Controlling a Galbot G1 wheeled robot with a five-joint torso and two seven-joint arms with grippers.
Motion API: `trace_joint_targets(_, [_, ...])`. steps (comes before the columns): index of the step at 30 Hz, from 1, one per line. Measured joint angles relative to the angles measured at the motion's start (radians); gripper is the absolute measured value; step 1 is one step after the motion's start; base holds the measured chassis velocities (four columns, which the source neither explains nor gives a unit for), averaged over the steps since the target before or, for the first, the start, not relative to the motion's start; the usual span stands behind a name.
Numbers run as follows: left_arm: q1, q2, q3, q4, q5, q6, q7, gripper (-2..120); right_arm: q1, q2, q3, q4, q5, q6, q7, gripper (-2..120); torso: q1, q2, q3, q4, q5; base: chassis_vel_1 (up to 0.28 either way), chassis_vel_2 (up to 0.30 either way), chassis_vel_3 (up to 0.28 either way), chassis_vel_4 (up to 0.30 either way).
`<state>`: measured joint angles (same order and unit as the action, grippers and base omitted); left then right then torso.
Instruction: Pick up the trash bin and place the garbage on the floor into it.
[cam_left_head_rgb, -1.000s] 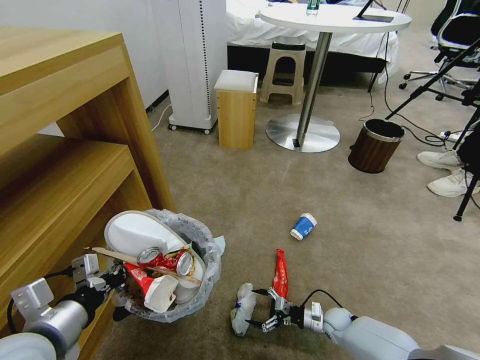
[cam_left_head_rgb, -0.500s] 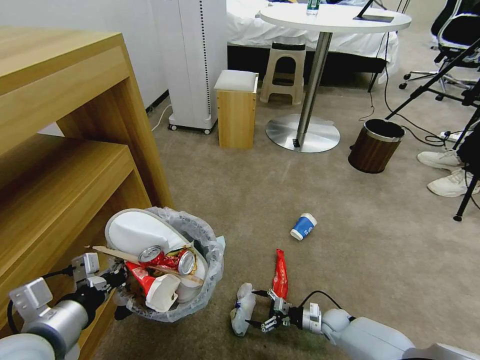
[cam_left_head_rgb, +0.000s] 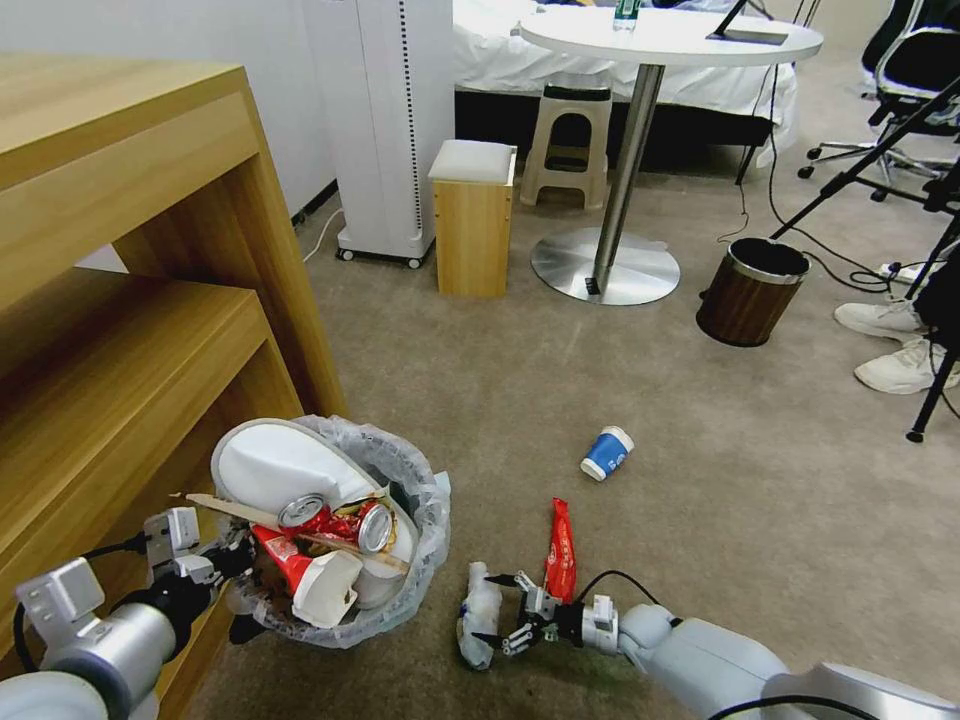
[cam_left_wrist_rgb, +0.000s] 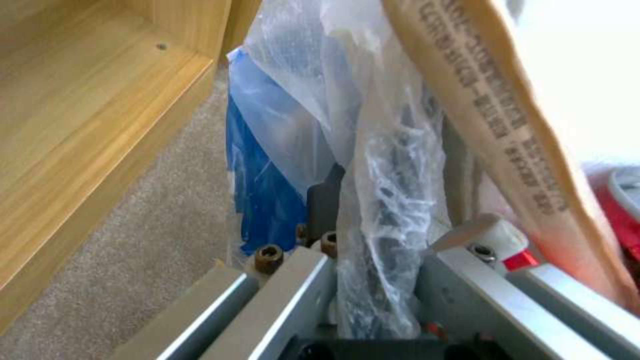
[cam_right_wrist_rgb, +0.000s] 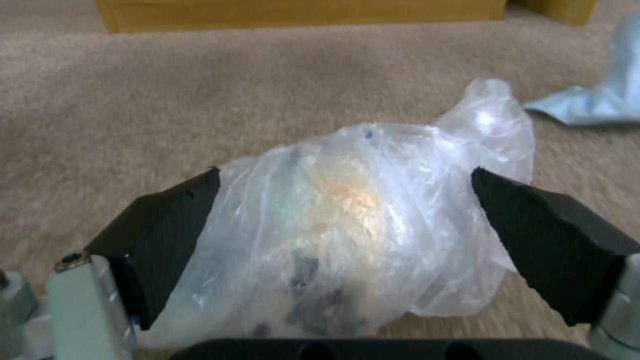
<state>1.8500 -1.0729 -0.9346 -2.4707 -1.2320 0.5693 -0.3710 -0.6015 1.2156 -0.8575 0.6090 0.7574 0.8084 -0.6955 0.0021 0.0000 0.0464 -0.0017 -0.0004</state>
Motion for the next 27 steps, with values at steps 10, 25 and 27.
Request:
trace_joint_targets(10, [0.013,0.001,-0.013,-0.012,-0.001,-0.004,0.002,0,0.014,0.033,-0.035,-0.011,-0.02,0.0,0.025,85,0.0,0.0,0.0,-0.0001,0.0002,0.0,0.0,0.0,0.0])
trace_joint_targets(25, [0.01,0.006,-0.007,-0.016,-0.003,-0.011,0.004,0,-0.013,-0.02,-0.008,0.044,-0.047,0.0,0.053,28,0.0,0.0,0.0,-0.0001,0.0004,0.0,0.0,0.0,0.0])
trace_joint_targets(27, [0.009,0.005,-0.004,-0.016,-0.003,-0.011,0.004,0,-0.015,-0.025,0.0,0.044,-0.052,0.0,0.053,23,0.0,0.0,0.0,-0.0002,0.0003,0.0,0.0,0.0,0.0])
